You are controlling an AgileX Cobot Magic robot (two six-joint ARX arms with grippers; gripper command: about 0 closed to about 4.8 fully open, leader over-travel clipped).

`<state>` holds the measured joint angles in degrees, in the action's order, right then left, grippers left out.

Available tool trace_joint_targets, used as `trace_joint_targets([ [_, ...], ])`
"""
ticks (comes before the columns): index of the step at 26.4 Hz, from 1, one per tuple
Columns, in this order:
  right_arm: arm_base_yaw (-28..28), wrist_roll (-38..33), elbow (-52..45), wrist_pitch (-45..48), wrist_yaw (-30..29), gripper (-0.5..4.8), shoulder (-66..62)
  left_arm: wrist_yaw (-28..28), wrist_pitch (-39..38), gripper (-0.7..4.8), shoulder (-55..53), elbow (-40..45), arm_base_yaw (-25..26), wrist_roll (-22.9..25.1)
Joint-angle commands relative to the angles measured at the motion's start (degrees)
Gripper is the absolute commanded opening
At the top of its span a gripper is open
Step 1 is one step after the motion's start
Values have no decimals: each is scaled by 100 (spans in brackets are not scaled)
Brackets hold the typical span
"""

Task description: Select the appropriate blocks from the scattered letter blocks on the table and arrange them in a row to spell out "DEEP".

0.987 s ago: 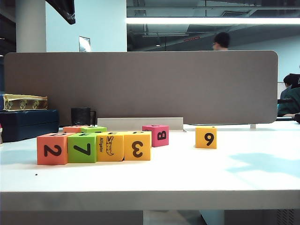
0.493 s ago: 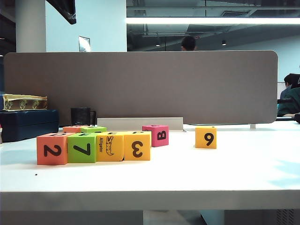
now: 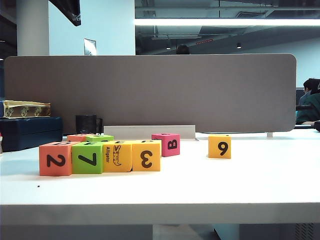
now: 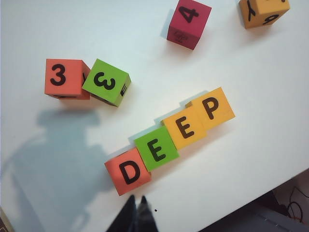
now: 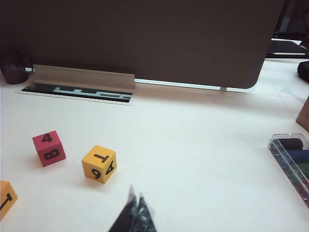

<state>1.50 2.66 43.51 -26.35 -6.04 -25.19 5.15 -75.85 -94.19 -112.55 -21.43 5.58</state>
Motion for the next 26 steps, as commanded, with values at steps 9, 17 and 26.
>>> trace_joint_targets([
  [9,-39,-284,-1543,297,444,-5,1294,2,111,-5,24,-7,4,-2],
  [17,-50,-420,-2627,1036,503,-5,1998,2,278,-5,24,-7,4,-2],
  [26,-50,-415,-2791,1023,509,-5,2079,4,313,-5,24,-7,4,-2],
])
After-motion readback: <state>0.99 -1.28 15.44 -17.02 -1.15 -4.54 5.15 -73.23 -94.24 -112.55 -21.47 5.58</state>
